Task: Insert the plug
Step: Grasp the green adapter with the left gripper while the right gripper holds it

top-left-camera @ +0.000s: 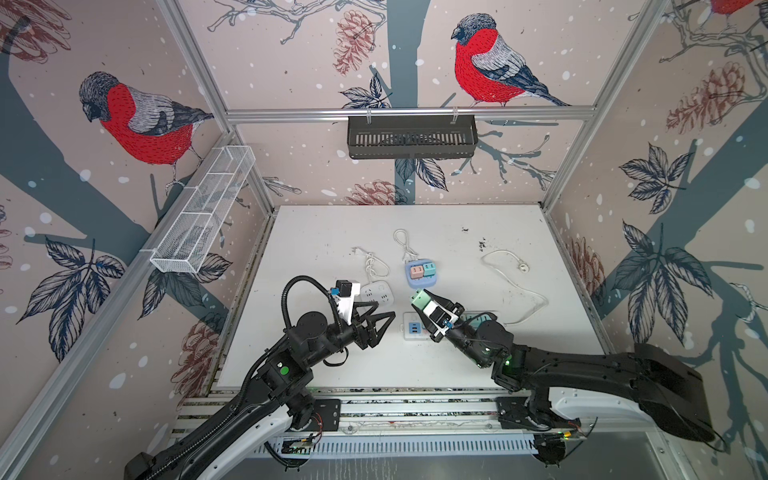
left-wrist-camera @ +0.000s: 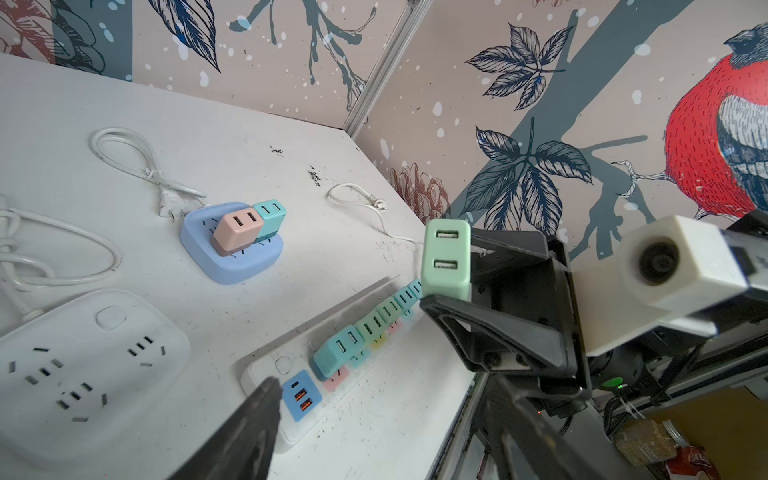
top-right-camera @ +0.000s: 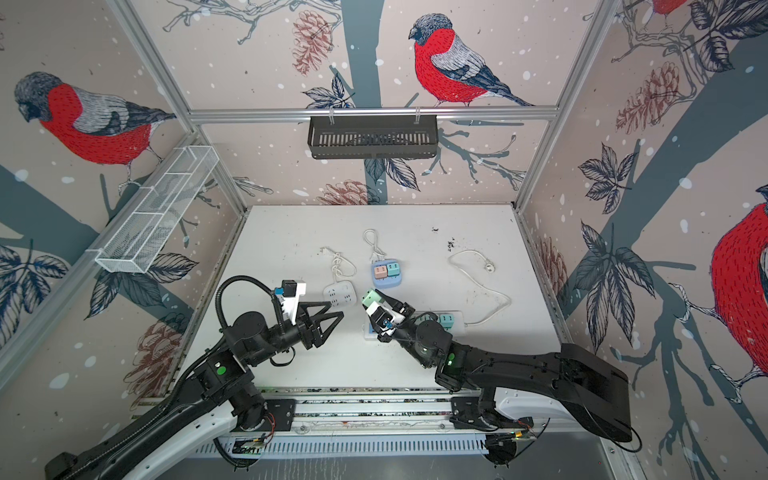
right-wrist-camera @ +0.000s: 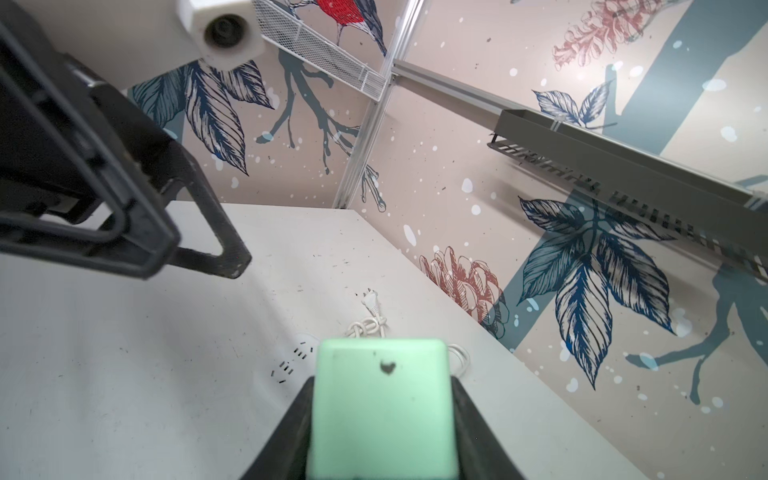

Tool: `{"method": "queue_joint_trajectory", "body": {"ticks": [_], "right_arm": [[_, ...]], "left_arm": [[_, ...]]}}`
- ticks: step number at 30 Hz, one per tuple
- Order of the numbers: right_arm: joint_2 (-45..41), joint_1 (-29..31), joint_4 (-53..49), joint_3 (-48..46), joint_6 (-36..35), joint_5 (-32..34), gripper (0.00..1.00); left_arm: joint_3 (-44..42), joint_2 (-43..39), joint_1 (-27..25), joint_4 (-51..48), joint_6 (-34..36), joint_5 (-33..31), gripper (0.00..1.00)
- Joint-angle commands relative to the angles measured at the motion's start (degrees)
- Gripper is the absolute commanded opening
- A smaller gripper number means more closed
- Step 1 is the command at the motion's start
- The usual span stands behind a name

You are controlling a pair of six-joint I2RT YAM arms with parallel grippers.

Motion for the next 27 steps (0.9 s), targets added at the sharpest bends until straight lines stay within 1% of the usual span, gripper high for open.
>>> {"method": "queue_joint_trajectory", "body": {"ticks": [1,6,12,15,16,18,22,23,27], "right_arm": [[0.3,0.3,3.5,0.0,-2.8,-2.4,0.07],[1.9,1.5,3.6,0.6,-4.2,-2.4,0.07],[4.6,2.9,4.3,1.9,-5.4,-2.4,0.08],[6.0,3.7,3.7,3.1,-5.8,-2.4,0.08],[6.5,4.1,4.0,3.4,-6.1,-2.2,0.08],[7.0,4.7,4.6,3.6,-6.6,-1.9,0.08],[8.9,5.1,4.4,4.2,-6.8,-1.5,0.1],[9.0,5.1,4.3,4.3,-6.8,-1.6,0.11],[8.9,5.1,4.3,4.0,-6.7,-2.2,0.13]], "left_arm": [[0.9,1.1,-1.0,4.0,0.6,-2.1,0.77],[1.2,3.2,-2.6,6.8,0.5,-1.6,0.77],[3.1,8.6,-5.9,8.4,1.1,-1.8,0.75],[4.4,11.6,-7.1,8.1,1.3,-2.6,0.71],[4.7,12.6,-7.5,8.3,1.5,-2.7,0.69],[5.2,13.9,-8.0,8.4,1.6,-2.8,0.61],[6.1,14.6,-8.6,7.5,2.1,-3.1,0.52],[6.0,14.3,-8.7,7.4,2.3,-3.1,0.49],[5.4,13.3,-8.8,7.7,2.5,-3.1,0.28]]}}
